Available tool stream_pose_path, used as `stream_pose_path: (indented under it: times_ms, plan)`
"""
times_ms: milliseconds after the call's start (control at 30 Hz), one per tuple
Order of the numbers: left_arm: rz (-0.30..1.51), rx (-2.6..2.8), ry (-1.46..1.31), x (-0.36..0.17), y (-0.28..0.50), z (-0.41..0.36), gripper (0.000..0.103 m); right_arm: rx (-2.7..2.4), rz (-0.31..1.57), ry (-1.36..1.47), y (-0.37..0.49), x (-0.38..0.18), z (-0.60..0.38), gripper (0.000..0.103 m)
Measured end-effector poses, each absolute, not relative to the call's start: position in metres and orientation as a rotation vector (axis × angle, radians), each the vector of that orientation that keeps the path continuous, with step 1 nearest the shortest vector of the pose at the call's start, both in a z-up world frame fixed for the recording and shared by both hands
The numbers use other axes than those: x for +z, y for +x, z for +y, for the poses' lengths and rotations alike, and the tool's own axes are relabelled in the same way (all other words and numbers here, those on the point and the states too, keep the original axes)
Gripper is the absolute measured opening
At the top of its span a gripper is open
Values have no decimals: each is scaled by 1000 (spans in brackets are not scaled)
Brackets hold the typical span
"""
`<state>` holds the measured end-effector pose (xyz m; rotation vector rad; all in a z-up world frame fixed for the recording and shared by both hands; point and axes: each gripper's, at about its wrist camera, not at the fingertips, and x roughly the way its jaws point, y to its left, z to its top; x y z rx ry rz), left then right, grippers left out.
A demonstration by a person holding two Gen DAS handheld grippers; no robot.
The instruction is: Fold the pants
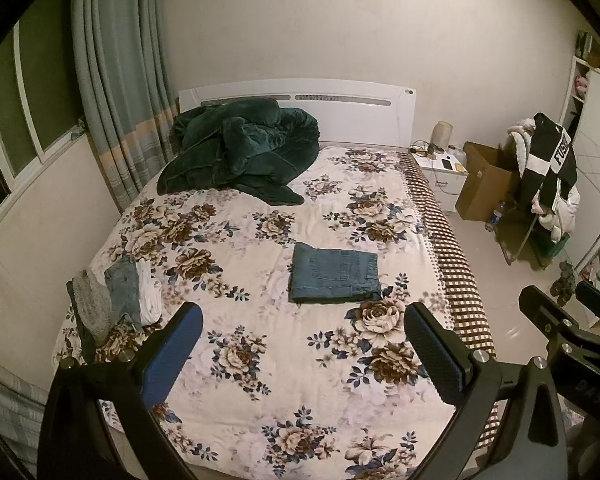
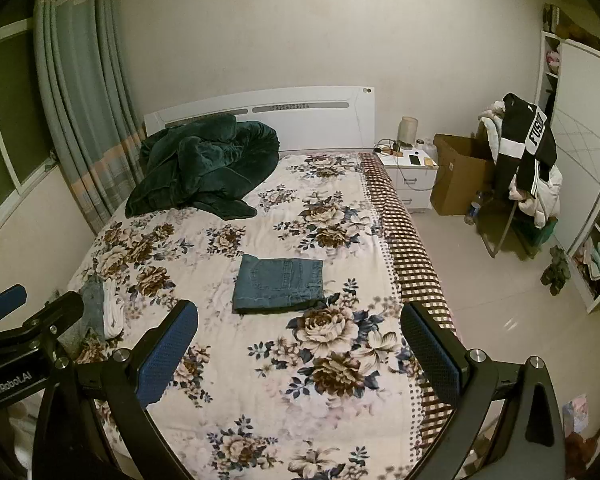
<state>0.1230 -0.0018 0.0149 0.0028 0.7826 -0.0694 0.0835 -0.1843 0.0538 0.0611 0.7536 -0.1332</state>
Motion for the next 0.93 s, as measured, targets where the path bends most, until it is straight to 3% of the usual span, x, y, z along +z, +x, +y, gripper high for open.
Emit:
stream_pose_path:
  times_ms: [933]
  plan:
    - [779, -73, -3, 18, 121, -1, 103, -148, 740, 66, 68, 55, -183, 103]
